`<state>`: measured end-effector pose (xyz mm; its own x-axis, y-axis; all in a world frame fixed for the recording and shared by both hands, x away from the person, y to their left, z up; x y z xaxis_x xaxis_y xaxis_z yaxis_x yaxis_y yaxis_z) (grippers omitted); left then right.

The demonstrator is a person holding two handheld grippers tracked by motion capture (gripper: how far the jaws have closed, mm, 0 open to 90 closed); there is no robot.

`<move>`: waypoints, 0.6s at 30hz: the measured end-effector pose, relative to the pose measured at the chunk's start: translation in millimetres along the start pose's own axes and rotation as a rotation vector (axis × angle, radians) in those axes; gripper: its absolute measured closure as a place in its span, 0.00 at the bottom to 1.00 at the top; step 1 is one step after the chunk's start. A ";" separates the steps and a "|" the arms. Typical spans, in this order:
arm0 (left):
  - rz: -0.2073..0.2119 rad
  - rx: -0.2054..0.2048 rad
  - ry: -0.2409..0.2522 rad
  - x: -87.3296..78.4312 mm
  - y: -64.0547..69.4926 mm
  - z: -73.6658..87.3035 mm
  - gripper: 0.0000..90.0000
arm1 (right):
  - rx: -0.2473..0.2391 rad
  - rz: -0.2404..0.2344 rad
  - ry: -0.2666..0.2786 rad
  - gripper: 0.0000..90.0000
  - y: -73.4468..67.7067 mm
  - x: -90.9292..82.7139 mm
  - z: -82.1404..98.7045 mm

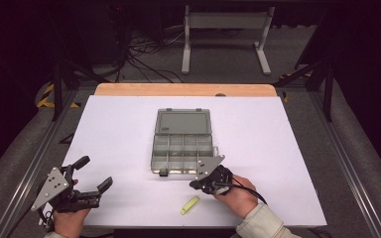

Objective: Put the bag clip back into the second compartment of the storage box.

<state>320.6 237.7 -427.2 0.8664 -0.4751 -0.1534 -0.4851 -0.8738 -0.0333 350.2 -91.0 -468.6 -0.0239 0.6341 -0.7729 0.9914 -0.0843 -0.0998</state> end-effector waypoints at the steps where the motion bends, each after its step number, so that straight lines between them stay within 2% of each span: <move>1: 0.000 -0.001 0.000 -0.1 0.0 -0.1 0.03 | 0.000 0.000 0.000 1.00 0.0 0.0 0.0; 3: 0.000 -0.003 0.001 -0.4 -0.1 -0.2 0.03 | 0.001 -0.015 -0.022 1.00 0.4 6.3 3.6; 13: 0.007 -0.001 0.000 -0.2 -0.3 -0.3 0.03 | 0.033 -0.046 -0.046 1.00 -1.1 16.3 9.0; 18: 0.007 -0.001 0.000 -0.1 -0.7 -0.2 0.03 | 0.026 -0.064 -0.061 1.00 -1.9 19.1 10.1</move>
<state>320.9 238.3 -427.0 0.8630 -0.4812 -0.1537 -0.4910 -0.8706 -0.0311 346.6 -86.5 -489.5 -0.0958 0.5905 -0.8013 0.9840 -0.0654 -0.1659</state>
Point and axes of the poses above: each handheld gripper's, and its own axes: x roughly forward along the jaws, z roughly out of its underside, y roughly to its right, the point moved 6 cm from there along x, roughly forward along the jaws, and after that the axes turned 12 degrees about -z, right-handed, at the moved point
